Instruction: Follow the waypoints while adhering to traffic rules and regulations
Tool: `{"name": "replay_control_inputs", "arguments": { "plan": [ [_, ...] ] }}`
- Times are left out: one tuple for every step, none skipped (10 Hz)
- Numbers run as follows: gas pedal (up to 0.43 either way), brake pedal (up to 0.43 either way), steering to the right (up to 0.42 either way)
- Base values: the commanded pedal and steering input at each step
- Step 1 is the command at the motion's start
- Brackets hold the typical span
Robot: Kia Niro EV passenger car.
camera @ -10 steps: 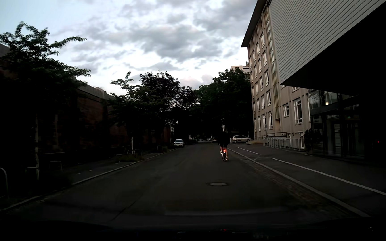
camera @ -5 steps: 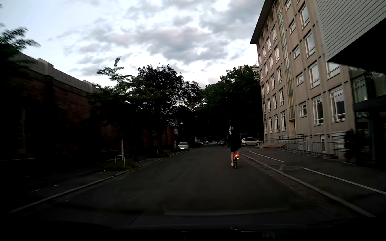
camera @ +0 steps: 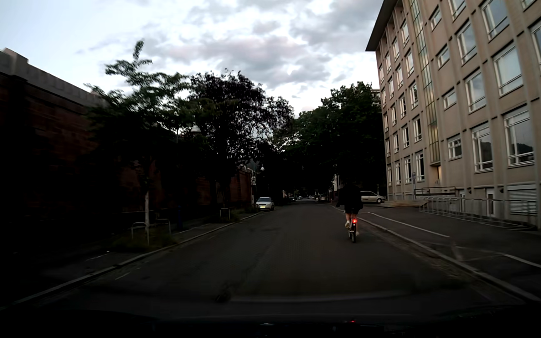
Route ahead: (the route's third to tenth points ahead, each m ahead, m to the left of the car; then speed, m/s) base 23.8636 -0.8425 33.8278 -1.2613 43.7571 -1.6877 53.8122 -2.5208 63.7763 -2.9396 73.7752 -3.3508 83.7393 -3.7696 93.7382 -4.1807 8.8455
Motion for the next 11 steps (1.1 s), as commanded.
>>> {"name": "replay_control_inputs", "arguments": {
  "plan": [
    [0.118, 0.0, -0.025],
    [0.118, 0.0, -0.023],
    [0.118, 0.0, -0.021],
    [0.118, 0.0, -0.018],
    [0.118, 0.0, -0.015],
    [0.118, 0.0, -0.011],
    [0.118, 0.0, -0.006],
    [0.118, 0.0, -0.003],
    [0.118, 0.0, -0.001],
    [0.118, 0.0, 0.003],
    [0.118, 0.0, 0.007]
  ]
}}
